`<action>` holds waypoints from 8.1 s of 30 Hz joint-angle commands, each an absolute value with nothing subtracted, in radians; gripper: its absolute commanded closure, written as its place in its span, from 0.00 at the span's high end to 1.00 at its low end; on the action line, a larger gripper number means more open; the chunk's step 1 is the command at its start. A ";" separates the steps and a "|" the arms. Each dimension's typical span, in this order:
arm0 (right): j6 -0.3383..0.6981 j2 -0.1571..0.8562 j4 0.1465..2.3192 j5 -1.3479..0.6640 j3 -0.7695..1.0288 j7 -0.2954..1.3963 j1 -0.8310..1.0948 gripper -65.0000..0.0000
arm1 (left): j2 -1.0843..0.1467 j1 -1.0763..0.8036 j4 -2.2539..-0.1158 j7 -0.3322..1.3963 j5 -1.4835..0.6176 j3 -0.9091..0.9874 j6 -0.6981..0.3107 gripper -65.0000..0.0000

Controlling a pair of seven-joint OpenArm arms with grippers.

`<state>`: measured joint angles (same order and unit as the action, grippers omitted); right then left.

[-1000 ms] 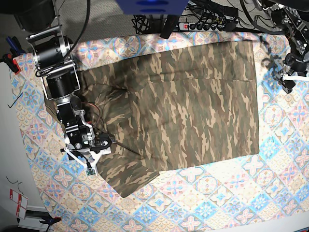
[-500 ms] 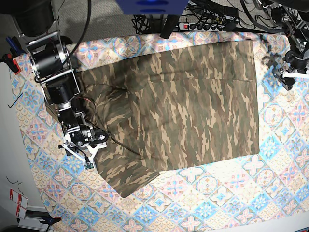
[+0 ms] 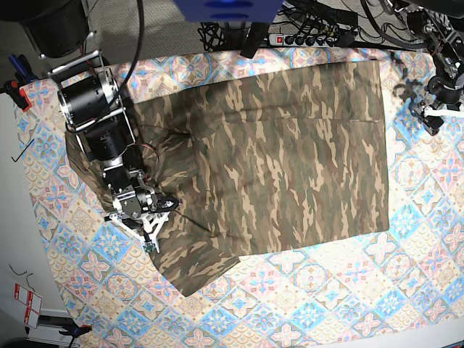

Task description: Fold the T-shirt properly

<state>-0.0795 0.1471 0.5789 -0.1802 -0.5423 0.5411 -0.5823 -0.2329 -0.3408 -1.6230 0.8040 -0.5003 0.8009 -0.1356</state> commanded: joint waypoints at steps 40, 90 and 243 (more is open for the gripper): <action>-0.150 0.199 1.007 -0.174 -0.532 0.693 -0.444 0.20 | -0.251 -0.334 -1.639 0.786 -0.506 0.802 -0.139 0.76; -0.150 0.278 1.093 -0.173 -0.478 0.750 -0.458 0.32 | -0.231 -0.331 -1.643 0.789 -0.507 0.794 -0.139 0.76; -0.007 0.274 1.162 -0.015 -0.170 0.888 -0.394 0.55 | -0.044 -0.289 -1.475 0.674 -0.101 0.312 -0.171 0.76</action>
<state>-0.0040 0.2646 1.1465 -0.0219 -0.1753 0.9039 -0.3645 -0.0399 -0.2802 -1.4780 0.6228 -0.1051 0.3096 -0.1848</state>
